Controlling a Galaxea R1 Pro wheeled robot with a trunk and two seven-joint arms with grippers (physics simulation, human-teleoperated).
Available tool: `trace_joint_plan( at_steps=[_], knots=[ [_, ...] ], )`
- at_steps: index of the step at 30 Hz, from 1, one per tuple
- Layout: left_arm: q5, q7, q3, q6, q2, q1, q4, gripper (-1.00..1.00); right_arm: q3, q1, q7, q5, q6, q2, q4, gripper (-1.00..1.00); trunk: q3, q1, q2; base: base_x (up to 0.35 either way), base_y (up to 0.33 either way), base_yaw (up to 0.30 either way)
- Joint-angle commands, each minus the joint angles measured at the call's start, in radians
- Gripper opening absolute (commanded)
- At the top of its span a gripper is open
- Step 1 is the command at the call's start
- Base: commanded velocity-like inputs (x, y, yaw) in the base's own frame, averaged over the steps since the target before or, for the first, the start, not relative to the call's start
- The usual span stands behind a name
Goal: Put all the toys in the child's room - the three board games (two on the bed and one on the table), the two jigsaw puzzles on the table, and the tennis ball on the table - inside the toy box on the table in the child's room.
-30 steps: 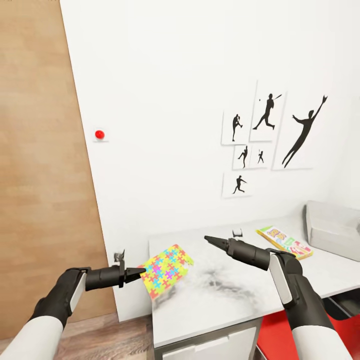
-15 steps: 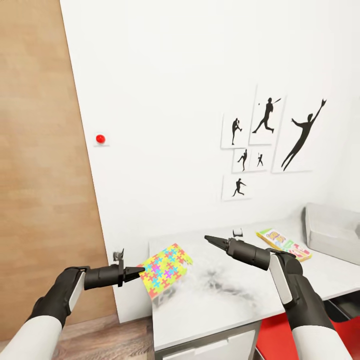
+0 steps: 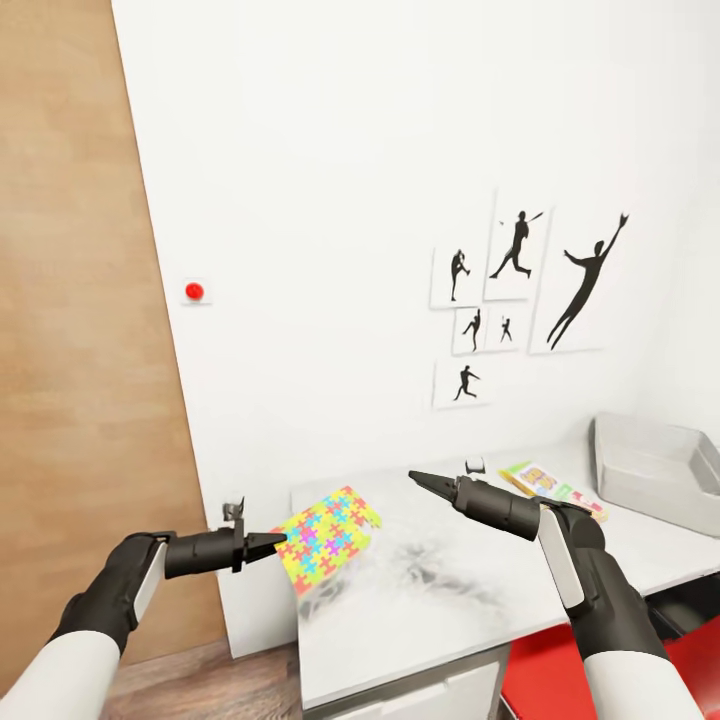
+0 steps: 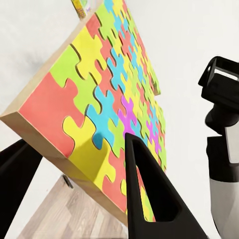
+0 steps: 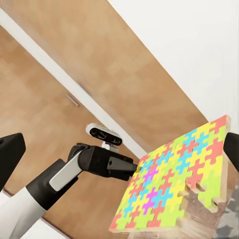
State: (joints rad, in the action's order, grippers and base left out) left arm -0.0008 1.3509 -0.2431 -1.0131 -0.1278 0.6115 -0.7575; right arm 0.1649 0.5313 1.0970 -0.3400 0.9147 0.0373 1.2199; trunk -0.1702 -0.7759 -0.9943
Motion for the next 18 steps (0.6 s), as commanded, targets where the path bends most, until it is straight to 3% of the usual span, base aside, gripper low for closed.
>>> trace_joint_plan(
  at_steps=[1,10,18],
  knots=[
    [-0.001,0.004,-0.001,-0.010,-0.002,0.001,-0.002,-1.00,0.000,0.001,0.002,-0.001,0.004,0.000,0.000,1.00,0.003,0.004,0.006,-0.087,0.000,-0.186],
    [0.001,0.004,-0.001,-0.011,-0.007,0.000,-0.007,-1.00,-0.001,0.001,0.000,-0.001,0.003,0.000,0.000,1.00,0.043,0.038,0.069,-0.166,0.000,-0.201],
    [0.001,0.004,-0.001,-0.012,-0.009,0.000,-0.008,-1.00,-0.001,0.001,-0.003,-0.001,0.001,0.000,0.003,1.00,0.078,0.069,0.125,-0.034,0.000,-0.209]
  ],
)
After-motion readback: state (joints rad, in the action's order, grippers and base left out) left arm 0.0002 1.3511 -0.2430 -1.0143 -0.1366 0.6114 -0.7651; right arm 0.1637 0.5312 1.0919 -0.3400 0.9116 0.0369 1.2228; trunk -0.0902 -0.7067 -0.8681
